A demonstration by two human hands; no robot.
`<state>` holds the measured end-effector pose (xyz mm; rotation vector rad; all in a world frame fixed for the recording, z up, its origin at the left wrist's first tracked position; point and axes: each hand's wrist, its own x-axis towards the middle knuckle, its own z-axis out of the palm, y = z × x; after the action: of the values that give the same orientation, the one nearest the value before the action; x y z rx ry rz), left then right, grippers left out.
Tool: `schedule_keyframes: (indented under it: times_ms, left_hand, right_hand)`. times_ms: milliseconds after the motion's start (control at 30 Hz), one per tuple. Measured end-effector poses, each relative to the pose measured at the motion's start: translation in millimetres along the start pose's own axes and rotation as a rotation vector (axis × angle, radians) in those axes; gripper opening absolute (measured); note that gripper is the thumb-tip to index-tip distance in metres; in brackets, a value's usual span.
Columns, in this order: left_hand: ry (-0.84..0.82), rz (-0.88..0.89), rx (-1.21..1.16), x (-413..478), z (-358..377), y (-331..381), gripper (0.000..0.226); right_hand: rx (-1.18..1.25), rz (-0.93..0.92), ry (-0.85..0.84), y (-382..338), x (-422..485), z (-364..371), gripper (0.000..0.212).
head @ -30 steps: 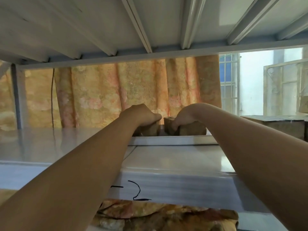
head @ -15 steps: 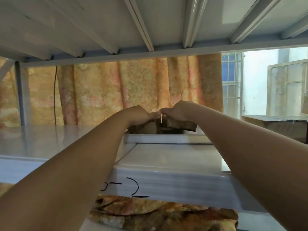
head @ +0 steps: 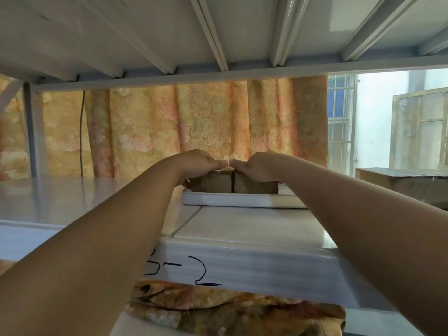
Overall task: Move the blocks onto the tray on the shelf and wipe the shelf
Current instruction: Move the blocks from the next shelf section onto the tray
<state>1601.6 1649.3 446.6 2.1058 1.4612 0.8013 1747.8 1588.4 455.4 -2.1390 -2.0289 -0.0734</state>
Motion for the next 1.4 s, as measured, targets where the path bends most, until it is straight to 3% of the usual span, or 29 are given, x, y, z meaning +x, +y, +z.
schedule_keyframes:
  times_ms: [133, 267, 467, 967, 1200, 1300, 1400]
  left_hand:
    - [-0.094, 0.054, 0.014, 1.0, -0.3, -4.0, 0.061]
    - [-0.067, 0.112, 0.218, 4.7, -0.1, -8.6, 0.071]
    - [-0.009, 0.194, 0.362, 3.0, 2.5, -6.7, 0.069]
    - [0.022, 0.200, 0.499, 5.6, 9.8, -6.8, 0.071]
    - [0.105, 0.412, 0.266, -6.6, 19.9, 11.4, 0.057]
    - [0.094, 0.418, 0.436, -9.7, 18.9, 14.6, 0.031]
    - [0.101, 0.398, 0.668, -12.6, 18.4, 26.2, 0.025]
  right_hand:
    - [0.010, 0.030, 0.001, 0.6, -1.2, -2.5, 0.054]
    - [-0.042, 0.021, 0.005, 2.6, -1.4, -3.3, 0.056]
    - [-0.040, -0.005, 0.013, 4.2, -3.3, -3.9, 0.058]
    - [-0.058, -0.001, -0.008, 4.6, 2.7, 0.2, 0.067]
    - [-0.060, -0.011, -0.041, 8.3, -3.9, -8.2, 0.062]
    - [0.106, -0.014, 0.029, 21.4, -2.2, -8.9, 0.059]
    - [0.236, -0.023, 0.129, 38.7, -1.8, -15.1, 0.057]
